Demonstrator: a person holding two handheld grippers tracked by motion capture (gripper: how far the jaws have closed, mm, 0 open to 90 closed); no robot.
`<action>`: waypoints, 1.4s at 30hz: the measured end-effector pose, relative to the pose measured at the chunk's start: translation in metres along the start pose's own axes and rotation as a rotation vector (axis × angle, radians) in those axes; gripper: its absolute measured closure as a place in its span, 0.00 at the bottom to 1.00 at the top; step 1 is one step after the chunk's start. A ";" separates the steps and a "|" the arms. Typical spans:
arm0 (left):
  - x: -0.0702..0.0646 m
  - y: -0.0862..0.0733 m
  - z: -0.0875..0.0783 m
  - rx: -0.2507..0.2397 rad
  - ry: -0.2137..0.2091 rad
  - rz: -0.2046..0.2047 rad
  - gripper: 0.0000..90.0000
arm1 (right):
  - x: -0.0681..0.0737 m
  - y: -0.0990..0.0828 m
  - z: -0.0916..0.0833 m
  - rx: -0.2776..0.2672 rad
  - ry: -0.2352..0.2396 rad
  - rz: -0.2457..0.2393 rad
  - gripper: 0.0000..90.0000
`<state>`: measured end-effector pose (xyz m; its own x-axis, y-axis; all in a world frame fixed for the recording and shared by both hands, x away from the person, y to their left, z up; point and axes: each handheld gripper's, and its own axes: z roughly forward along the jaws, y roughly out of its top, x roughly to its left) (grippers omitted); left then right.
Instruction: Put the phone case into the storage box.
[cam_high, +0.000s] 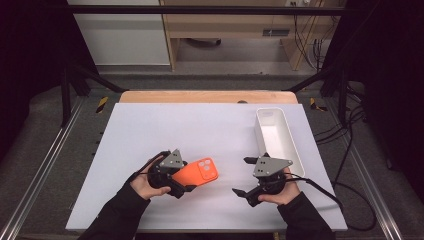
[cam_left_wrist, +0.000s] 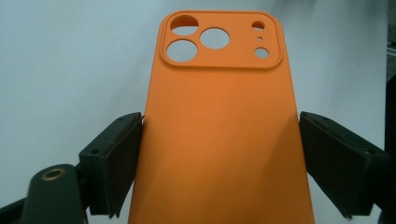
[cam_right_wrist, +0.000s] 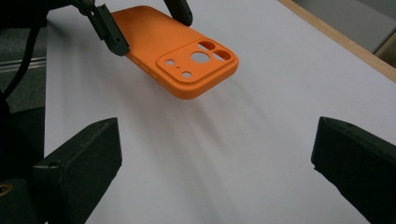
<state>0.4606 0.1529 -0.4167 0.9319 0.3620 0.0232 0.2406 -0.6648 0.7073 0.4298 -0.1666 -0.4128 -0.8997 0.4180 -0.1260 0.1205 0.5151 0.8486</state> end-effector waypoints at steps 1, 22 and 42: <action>0.000 0.001 0.000 0.004 0.001 0.010 0.17 | 0.000 0.000 0.001 -0.004 0.004 0.002 0.03; -0.003 0.008 0.003 0.020 -0.010 0.086 0.17 | 0.007 0.004 0.013 0.047 0.015 -0.075 0.03; -0.011 0.017 0.009 0.007 -0.039 0.185 0.17 | 0.013 0.007 0.018 0.083 0.054 -0.153 0.01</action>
<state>0.4566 0.1315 -0.4116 0.9702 0.2077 0.1248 0.0661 -0.7223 0.6885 0.4267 -0.1443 -0.4177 -0.9310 0.2907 -0.2208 0.0128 0.6305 0.7761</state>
